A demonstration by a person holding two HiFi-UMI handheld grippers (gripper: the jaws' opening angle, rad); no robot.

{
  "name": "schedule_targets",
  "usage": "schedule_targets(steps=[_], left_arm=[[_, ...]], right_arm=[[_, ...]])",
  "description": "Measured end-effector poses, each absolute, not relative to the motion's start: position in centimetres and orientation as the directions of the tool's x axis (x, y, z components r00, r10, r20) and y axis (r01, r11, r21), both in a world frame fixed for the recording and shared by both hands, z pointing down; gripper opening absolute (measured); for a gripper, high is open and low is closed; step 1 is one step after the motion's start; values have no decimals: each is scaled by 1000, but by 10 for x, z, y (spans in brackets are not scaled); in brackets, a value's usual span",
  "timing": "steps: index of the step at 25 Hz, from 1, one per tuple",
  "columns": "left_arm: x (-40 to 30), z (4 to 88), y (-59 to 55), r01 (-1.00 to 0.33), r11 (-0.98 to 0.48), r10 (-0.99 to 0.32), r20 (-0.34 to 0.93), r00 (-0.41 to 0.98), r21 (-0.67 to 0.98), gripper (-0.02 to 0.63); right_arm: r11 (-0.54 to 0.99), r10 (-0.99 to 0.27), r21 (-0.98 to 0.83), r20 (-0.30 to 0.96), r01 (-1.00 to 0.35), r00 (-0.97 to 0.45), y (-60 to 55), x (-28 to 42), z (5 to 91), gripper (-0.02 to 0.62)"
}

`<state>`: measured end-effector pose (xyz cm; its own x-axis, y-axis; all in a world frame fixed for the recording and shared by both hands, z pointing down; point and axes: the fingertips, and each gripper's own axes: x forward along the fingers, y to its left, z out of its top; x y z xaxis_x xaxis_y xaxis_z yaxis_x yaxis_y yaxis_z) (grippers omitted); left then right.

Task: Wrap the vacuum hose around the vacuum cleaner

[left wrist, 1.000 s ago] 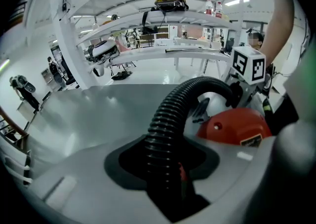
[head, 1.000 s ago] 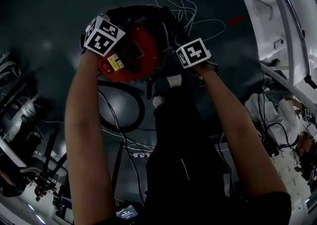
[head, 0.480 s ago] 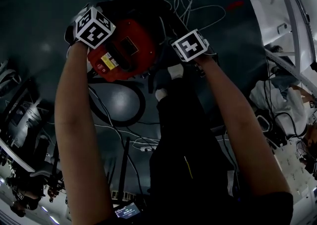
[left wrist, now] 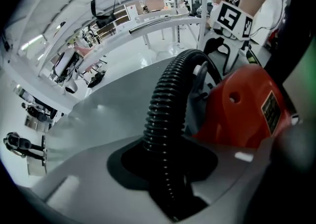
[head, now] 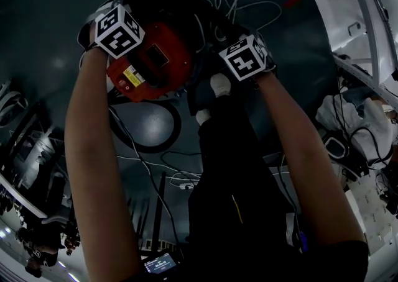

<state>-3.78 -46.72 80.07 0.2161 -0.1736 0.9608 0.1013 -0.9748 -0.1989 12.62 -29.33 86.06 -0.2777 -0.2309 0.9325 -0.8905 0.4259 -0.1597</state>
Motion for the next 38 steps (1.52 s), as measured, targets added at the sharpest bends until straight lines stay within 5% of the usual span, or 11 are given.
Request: schedule_targets(steps=[10,21,38], left_arm=[[-30,798,-463,129,-973,-163,966,202,-191,141],[-6,791,-451,116,-980,-122,946,300,-164,143],[-8,769,-445,72,-978,-145,884,444,-196,143]], right_arm=[[528,-430,-61,841,-847,-329,-358,121,803,303],[609,-457,-149,737,-779,-498,-425,58,747,254],[830,-262,-151,745,-537,-614,-438,18,736,203]])
